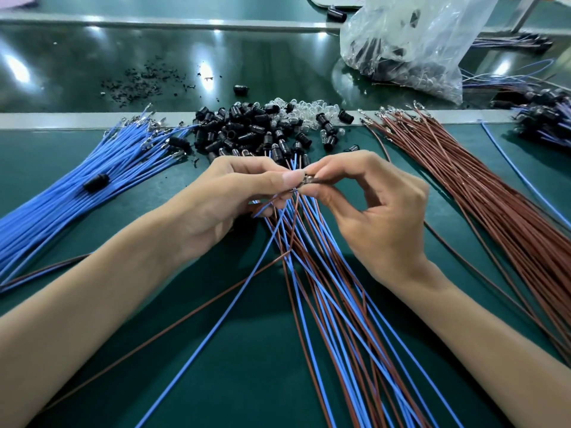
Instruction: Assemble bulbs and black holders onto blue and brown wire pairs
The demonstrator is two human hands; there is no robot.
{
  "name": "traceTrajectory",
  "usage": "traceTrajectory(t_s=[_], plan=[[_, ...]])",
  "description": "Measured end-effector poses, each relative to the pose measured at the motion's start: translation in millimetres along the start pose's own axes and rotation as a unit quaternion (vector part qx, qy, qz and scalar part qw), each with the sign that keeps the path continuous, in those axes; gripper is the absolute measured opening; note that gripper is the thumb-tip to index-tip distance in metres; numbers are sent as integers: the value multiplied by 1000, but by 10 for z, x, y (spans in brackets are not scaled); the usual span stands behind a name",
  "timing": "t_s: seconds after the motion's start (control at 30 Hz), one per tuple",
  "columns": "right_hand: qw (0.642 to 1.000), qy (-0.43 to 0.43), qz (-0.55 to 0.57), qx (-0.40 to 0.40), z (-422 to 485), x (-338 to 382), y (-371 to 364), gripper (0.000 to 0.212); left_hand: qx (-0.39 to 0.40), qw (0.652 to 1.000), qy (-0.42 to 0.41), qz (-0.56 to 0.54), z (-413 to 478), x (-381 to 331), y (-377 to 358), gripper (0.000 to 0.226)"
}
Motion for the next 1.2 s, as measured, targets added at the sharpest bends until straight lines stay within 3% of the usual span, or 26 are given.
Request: traceTrajectory(t_s=[0.17,0.5,0.63,0.8,0.9,1.0,1.2], plan=[[1000,23,-12,3,-8,25,-11,16,22,999,-2,26,3,-6,-3,16],[997,-21,29,74,6,-23,-71,17,60,996,-8,71,14,19,-10,14],[995,-14,29,93,-23,11,-126,26,70,995,10,73,32,55,2,16],[996,-25,36,79,4,5,-116,24,118,991,1,58,22,61,-3,10],[996,-52,34,59,23,-70,-77,20,166,985,22,35,9,63,46,44],[994,-97,44,38,44,-164,-26,19,156,980,17,120,44,56,164,35],[986,-151,71,29,37,-255,-10,24,212,938,20,273,12,44,315,40]])
Point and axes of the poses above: each hand's wrist, its own z-axis towards the middle knuckle, its own y-axis out of the back of the hand, x = y × z, the point moved 8 cm from there along z, towards the middle knuckle, and after that the axes turned 13 degrees about -x, right-handed, at the moved point
